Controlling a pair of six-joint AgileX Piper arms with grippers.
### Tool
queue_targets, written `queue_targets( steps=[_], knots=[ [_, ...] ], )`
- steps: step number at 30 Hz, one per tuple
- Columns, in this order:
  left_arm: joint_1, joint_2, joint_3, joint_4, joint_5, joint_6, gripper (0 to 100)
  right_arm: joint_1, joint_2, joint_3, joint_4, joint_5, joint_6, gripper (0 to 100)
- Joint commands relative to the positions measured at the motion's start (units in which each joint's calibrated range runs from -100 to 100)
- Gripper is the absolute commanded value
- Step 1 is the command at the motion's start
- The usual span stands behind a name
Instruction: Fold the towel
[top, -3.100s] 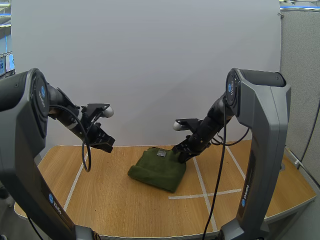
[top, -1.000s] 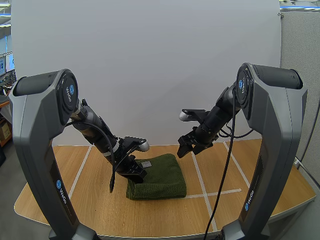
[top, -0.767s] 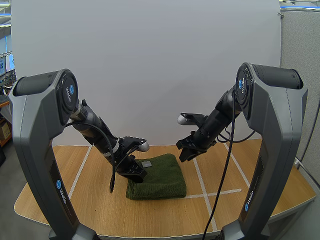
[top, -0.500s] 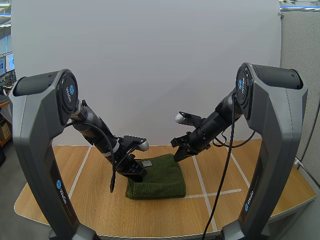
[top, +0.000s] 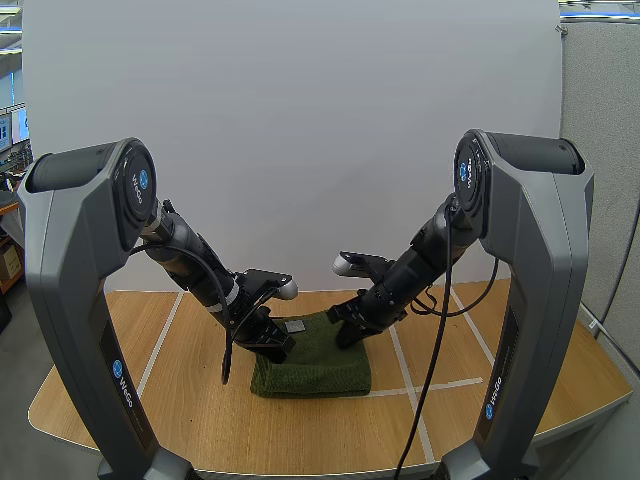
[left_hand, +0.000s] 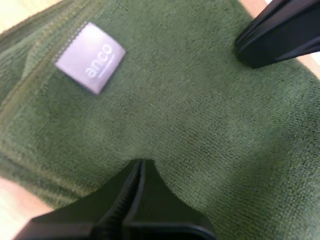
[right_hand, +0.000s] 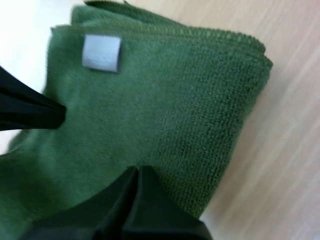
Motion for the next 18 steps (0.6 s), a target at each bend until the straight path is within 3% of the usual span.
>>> queue_targets(
  steps=[1, 12, 18],
  knots=[
    [-2.32, -0.6, 0.2, -1.0, -3.1, 0.0, 0, 0.0, 0.9, 0.7, -2.5, -4.2, -0.8, 0],
    [-3.09, -0.2, 0.1, -1.3, -8.6, -0.9, 0, -2.1, 1.2, 0.7, -6.0, -8.7, -0.8, 0],
    [-5.15, 0.4, -0.4, -1.4, -11.4, -1.1, 0, -3.9, 1.2, 0.7, -7.0, -8.7, -0.8, 0]
  ],
)
